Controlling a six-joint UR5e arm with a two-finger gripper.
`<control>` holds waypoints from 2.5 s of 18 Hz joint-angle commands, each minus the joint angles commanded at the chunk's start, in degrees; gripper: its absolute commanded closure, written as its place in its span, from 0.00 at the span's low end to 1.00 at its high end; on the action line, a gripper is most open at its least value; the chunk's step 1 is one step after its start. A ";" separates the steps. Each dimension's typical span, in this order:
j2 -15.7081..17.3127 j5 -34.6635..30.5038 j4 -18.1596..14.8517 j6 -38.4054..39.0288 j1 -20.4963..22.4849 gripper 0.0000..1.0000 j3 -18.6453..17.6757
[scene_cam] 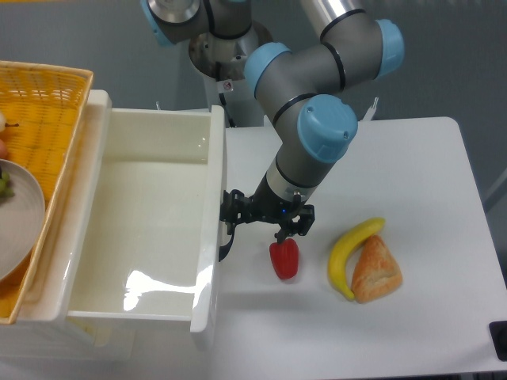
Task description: Slide open the top white drawer
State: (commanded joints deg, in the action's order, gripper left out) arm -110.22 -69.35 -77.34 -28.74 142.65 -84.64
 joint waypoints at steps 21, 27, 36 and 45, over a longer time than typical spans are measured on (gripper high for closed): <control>0.70 3.78 -1.93 0.00 0.88 0.00 0.00; 0.88 3.61 -0.18 -3.24 2.72 0.00 0.09; 0.18 -6.41 0.70 -20.37 3.52 0.00 -1.50; 0.35 -11.68 3.34 -34.97 2.55 0.00 -2.99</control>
State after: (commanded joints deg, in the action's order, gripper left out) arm -109.86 -81.03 -74.00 -63.71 145.20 -87.63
